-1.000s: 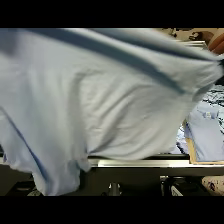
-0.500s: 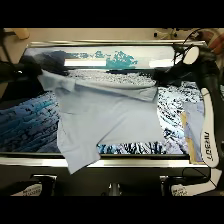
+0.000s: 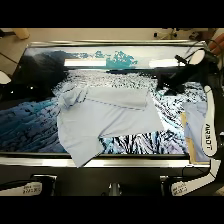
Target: Fold the shirts.
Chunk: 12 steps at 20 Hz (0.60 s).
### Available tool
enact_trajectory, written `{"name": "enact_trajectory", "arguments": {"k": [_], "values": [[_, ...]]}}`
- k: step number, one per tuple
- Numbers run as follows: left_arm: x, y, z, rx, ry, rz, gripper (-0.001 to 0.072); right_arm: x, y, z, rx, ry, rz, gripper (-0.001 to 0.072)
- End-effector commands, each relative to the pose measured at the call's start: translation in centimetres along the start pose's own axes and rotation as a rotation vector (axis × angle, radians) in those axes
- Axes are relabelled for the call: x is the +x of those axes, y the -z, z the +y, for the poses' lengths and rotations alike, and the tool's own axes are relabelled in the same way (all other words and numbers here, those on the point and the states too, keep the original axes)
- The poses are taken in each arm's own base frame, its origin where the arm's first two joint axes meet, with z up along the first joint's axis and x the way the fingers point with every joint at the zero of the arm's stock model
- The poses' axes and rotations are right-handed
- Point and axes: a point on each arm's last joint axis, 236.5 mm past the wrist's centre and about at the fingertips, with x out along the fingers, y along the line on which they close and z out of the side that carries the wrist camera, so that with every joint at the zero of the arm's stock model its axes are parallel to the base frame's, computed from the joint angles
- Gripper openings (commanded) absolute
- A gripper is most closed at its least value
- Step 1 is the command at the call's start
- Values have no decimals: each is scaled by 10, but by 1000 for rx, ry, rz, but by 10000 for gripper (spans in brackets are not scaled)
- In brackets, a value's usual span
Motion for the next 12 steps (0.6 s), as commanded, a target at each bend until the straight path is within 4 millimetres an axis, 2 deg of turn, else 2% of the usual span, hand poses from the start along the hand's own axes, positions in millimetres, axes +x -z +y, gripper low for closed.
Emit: {"name": "enact_trajectory", "arguments": {"k": [1, 2, 3, 5, 7, 9, 10, 11, 12], "values": [[2, 92, 33, -55, 3, 208, 335, -6, 71, -69, 81, 107, 236, 425], [14, 124, 43, -66, 4, 255, 418, 4, 85, -75, 85, 113, 239, 424], [25, 152, 50, -98, 5, 303, 458, 14, 98, -81, 71, 122, 247, 424], [47, 198, 52, -138, 40, 388, 457, 31, 119, -87, 85, 118, 273, 424], [63, 210, 47, -179, 81, 379, 457, 39, 128, -90, 85, 118, 296, 425], [71, 204, 46, -191, 86, 340, 456, 39, 128, -90, 56, 115, 297, 432], [74, 200, 47, -194, 79, 325, 456, 39, 126, -93, 51, 126, 291, 453], [76, 199, 47, -194, 74, 318, 457, 40, 124, -97, 47, 145, 279, 520], [78, 200, 48, -200, 73, 324, 456, 41, 121, -101, 45, 158, 268, 532]]}}
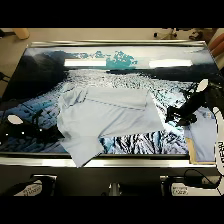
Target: Fold the shirts.
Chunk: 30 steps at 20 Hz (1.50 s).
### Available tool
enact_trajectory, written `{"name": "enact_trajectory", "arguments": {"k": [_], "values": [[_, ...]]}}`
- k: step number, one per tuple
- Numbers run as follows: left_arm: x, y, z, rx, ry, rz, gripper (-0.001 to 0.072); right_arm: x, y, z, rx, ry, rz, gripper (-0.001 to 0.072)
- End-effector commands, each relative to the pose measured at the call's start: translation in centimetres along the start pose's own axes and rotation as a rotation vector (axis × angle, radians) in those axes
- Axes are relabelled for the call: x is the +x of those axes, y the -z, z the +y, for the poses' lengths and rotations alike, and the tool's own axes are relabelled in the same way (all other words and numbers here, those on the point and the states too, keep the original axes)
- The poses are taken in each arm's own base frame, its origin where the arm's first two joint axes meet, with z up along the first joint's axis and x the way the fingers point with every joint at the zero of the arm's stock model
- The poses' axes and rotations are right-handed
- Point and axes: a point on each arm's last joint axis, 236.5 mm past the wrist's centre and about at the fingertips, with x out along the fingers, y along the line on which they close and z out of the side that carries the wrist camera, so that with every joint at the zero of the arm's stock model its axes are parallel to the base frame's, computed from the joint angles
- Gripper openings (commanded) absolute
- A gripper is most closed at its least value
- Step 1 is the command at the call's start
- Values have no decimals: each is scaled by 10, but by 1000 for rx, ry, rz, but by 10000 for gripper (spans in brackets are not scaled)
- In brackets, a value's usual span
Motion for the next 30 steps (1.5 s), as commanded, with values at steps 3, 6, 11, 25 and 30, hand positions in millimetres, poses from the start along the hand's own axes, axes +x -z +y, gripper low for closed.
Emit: {"name": "enact_trajectory", "arguments": {"k": [3, 6, 11, 25, 30], "values": [[19, 4, 5, -29, 4, 24, 456, 19, -9, -13, -16, 34, -2, 543], [25, 7, 5, -26, -1, 51, 456, 38, -14, -15, -7, 27, 36, 563], [27, 8, 8, -14, -18, 58, 151, 68, -30, 11, 8, -106, 59, 562], [-20, 19, 7, 95, -71, 27, 535, 61, -32, 39, -26, -223, 42, 23], [20, 19, 15, 45, -75, 2, 531, 52, -21, 42, -28, -227, 68, 23]]}}
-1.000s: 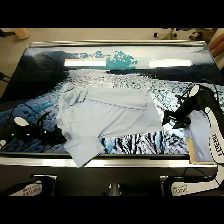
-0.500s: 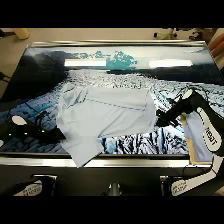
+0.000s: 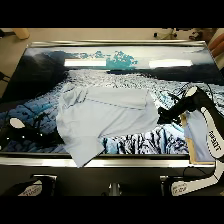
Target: Fold the shirts.
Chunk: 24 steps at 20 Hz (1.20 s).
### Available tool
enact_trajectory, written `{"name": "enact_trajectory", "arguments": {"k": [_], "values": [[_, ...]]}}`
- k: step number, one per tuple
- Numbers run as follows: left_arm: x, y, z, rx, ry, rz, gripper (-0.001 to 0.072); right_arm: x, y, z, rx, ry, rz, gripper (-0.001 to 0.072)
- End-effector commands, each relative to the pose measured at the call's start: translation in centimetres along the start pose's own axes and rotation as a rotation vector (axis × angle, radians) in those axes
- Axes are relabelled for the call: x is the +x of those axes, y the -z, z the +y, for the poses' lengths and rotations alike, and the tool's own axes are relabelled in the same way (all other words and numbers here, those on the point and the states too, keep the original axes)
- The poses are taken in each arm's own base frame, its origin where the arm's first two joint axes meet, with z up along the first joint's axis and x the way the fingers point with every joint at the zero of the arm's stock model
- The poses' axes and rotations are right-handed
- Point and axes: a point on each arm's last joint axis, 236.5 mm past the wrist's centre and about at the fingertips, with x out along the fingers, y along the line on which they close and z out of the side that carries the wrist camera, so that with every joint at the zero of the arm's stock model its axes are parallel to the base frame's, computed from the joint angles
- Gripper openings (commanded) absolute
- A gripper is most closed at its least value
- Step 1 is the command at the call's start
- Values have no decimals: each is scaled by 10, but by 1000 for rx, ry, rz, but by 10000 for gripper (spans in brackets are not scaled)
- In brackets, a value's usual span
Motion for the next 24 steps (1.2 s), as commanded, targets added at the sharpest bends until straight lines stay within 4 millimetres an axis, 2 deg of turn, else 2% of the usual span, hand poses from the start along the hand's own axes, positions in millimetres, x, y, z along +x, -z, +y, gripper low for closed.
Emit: {"name": "enact_trajectory", "arguments": {"k": [1, 2, 3, 5, 6, 7, 8, 9, 10, 11, 12, 13, 14, 15, 16, 17, 18, 19, 21, 24], "values": [[17, -13, -4, -40, 21, -64, 529, -6, 11, 7, -4, -14, 29, 23], [20, -21, -10, -55, 39, -90, 509, -9, 13, 9, -7, -19, 26, 23], [22, -28, -11, -90, 41, -110, 389, -13, 13, 11, -13, -19, 13, 23], [17, -39, -12, -106, 42, -147, 16, -28, 13, 18, -35, -18, -42, 23], [5, -46, -19, -55, 48, -165, 17, -40, 11, 23, -53, -17, -85, 23], [-16, -57, -32, 13, 55, -209, 16, -56, 10, 31, -91, -15, -134, 23], [-55, -75, -51, 104, 61, -310, 15, -80, 7, 41, -151, -10, -204, 23], [-111, -95, -78, 204, 64, -470, 15, -116, 4, 57, -224, -1, -311, 22], [-179, -107, -108, 287, 66, -648, 15, -161, 0, 77, -281, 8, -452, 22], [-257, -104, -141, 373, 69, -844, 15, -220, 4, 104, -352, 14, -636, 22], [-349, -84, -176, 462, 66, -1079, 16, -284, 18, 130, -420, 30, -833, 22], [-441, -47, -206, 532, 53, -1330, 15, -358, 48, 153, -482, 70, -1074, 22], [-521, 2, -225, 565, 24, -1572, 15, -424, 88, 168, -511, 109, -1305, 22], [-578, 51, -235, 566, -1, -1760, 16, -484, 143, 177, -520, 151, -1533, 22], [-613, 95, -241, 557, -13, -1889, 15, -523, 198, 183, -513, 152, -1713, 22], [-633, 130, -249, 549, 16, -1966, 16, -540, 241, 188, -508, 114, -1822, 22], [-639, 151, -257, 548, 75, -1993, 16, -544, 275, 191, -512, 78, -1876, 22], [-638, 163, -266, 569, 135, -1995, 16, -541, 293, 192, -522, 64, -1885, 22], [-635, 163, -269, 577, 150, -1982, 16, -531, 302, 185, -515, 96, -1855, 23], [-634, 147, -265, 563, 132, -1958, 16, -515, 279, 168, -467, 163, -1755, 23]]}}
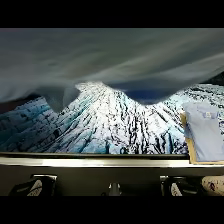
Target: Fold the shirts.
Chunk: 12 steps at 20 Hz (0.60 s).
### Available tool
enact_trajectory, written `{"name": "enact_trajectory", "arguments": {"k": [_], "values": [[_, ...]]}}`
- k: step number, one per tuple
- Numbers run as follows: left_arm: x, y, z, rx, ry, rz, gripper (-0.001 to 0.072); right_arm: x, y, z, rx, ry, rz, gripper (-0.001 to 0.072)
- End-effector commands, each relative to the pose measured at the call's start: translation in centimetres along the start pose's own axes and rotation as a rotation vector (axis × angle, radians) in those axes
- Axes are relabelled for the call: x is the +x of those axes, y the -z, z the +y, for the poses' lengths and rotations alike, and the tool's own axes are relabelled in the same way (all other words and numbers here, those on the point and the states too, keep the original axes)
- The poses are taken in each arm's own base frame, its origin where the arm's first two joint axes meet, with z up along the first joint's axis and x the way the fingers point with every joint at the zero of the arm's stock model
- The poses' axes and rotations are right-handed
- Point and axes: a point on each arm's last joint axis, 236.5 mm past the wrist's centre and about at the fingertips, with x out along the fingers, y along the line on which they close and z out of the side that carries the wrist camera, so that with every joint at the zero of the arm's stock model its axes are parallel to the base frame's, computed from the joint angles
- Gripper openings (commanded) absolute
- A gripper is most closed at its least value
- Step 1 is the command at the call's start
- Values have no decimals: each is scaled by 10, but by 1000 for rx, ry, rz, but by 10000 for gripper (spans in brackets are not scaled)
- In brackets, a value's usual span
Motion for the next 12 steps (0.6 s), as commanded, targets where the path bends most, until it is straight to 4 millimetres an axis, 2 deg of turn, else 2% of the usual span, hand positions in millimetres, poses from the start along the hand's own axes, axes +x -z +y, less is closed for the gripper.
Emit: {"name": "enact_trajectory", "arguments": {"k": [1, 3, 5, 7, 9, 10, 12], "values": [[0, -3, 1, -9, -8, 4, 16, -4, 16, -10, -3, 46, 75, 23], [19, 33, 16, -13, -32, 138, 16, 23, 52, -18, 8, 56, 231, 24], [44, 95, 39, -42, -61, 354, 16, 62, 106, -29, 29, 63, 450, 24], [68, 187, 70, -113, -88, 627, 17, 105, 174, -35, 68, 42, 706, 23], [84, 290, 95, -172, -90, 879, 16, 149, 249, -42, 113, 20, 946, 22], [85, 348, 103, -210, -85, 1007, 17, 171, 292, -46, 119, -3, 1061, 22], [77, 458, 106, -276, -68, 1226, 16, 202, 377, -55, 141, -3, 1270, 22]]}}
